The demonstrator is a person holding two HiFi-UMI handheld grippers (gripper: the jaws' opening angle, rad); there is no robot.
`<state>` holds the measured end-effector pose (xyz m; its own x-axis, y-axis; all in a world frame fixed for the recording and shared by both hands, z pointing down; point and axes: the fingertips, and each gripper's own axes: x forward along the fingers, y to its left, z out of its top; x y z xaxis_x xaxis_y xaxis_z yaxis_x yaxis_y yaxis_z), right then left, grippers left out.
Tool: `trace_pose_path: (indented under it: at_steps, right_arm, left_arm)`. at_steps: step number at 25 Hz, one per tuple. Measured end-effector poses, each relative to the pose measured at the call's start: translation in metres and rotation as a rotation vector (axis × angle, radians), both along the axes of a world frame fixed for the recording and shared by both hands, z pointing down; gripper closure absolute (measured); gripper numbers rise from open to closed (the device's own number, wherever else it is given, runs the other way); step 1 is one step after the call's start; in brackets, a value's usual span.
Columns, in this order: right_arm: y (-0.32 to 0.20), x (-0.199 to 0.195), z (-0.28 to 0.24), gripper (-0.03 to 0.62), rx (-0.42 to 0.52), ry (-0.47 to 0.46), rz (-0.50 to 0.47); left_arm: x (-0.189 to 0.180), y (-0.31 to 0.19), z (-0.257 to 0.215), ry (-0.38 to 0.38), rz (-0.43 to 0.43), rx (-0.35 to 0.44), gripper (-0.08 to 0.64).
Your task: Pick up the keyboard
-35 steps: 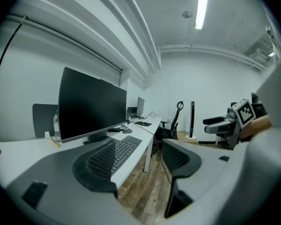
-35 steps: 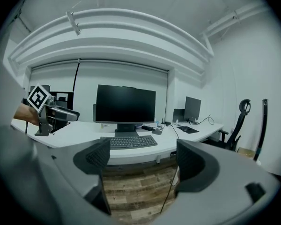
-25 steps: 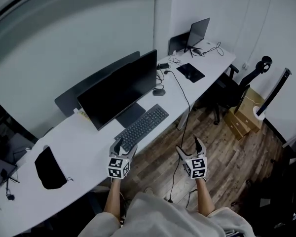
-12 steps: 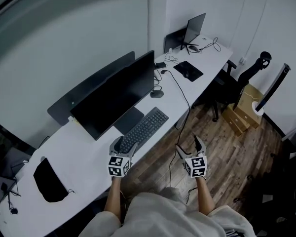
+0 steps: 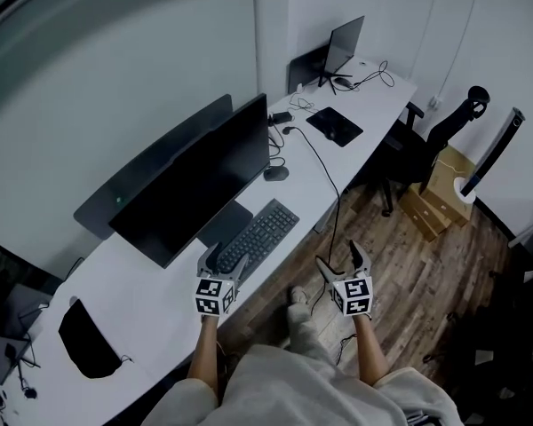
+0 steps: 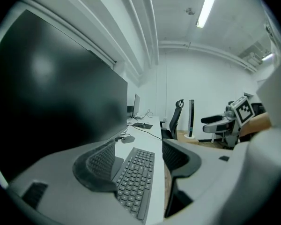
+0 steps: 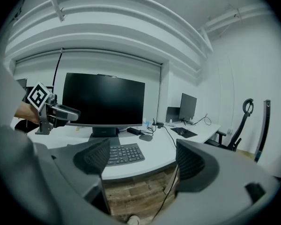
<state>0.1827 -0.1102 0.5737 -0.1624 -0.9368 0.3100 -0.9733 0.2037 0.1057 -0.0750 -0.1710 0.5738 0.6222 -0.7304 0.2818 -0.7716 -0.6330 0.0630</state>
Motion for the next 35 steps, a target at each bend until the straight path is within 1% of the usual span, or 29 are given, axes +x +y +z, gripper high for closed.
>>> trace_pose_path:
  at_steps: [6, 12, 19, 23, 26, 29, 32, 35]
  right_arm:
    - [-0.05, 0.021, 0.011, 0.161, -0.011, -0.018, -0.007]
    - [-0.105, 0.054, 0.017, 0.161, -0.019, -0.026, -0.023]
    - [-0.169, 0.098, 0.013, 0.161, -0.018, -0.015, -0.043]
    - [-0.198, 0.112, 0.016, 0.161, -0.037, -0.025, -0.076]
    - [-0.221, 0.114, 0.02, 0.161, -0.051, -0.03, -0.112]
    - [-0.244, 0.11, 0.026, 0.161, -0.064, -0.032, -0.162]
    - [-0.268, 0.097, 0.029, 0.161, -0.077, -0.036, -0.231]
    - [-0.289, 0.079, 0.033, 0.161, -0.087, -0.039, -0.298]
  left_arm:
    - [0.025, -0.049, 0.004, -0.016, 0.001, -0.002, 0.265]
    - [0.061, -0.101, 0.009, -0.014, -0.012, -0.013, 0.265]
    - [0.095, -0.15, 0.011, -0.021, -0.039, -0.038, 0.265]
    - [0.111, -0.17, 0.011, -0.032, -0.059, -0.05, 0.265]
    - [0.113, -0.183, 0.012, -0.04, -0.088, -0.057, 0.265]
    - [0.109, -0.191, 0.018, -0.047, -0.134, -0.075, 0.265]
    - [0.097, -0.197, 0.024, -0.051, -0.194, -0.095, 0.265]
    - [0.078, -0.199, 0.03, -0.054, -0.266, -0.117, 0.265]
